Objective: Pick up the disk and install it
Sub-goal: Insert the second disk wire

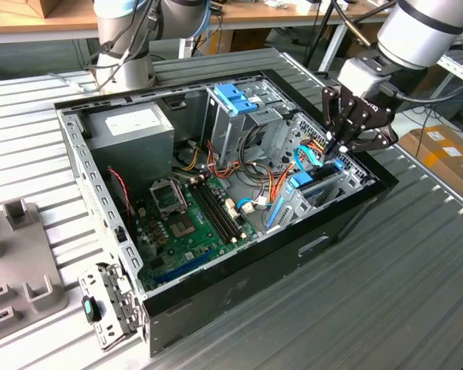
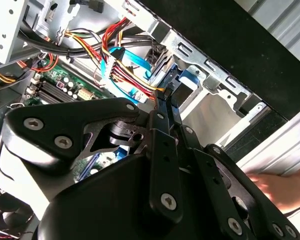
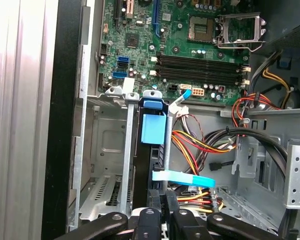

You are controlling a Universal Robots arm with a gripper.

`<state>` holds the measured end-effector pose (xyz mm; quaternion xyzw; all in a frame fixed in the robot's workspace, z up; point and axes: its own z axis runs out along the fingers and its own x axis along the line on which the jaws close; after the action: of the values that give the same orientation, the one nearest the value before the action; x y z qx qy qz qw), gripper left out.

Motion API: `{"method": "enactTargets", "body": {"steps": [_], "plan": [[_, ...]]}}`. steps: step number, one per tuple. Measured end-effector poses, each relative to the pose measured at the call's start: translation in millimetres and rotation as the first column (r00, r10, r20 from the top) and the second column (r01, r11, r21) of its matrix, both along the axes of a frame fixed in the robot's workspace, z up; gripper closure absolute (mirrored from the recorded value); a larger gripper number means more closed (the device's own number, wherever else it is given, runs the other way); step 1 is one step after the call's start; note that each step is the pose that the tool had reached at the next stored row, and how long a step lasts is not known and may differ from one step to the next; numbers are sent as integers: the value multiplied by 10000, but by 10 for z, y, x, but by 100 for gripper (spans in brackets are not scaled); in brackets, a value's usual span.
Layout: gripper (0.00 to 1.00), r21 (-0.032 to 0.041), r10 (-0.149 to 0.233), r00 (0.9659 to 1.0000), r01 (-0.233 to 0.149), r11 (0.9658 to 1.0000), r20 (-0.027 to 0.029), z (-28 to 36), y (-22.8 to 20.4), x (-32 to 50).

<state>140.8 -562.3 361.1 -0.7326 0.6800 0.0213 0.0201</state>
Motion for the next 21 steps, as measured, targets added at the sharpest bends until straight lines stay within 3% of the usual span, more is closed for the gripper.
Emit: {"method": "enactTargets", "body": {"steps": [17, 21], "plan": [[84, 2, 0, 10000, 0, 10000, 0, -71, -3, -23], [84, 4, 0, 10000, 0, 10000, 0, -83, -26, -24]]}}
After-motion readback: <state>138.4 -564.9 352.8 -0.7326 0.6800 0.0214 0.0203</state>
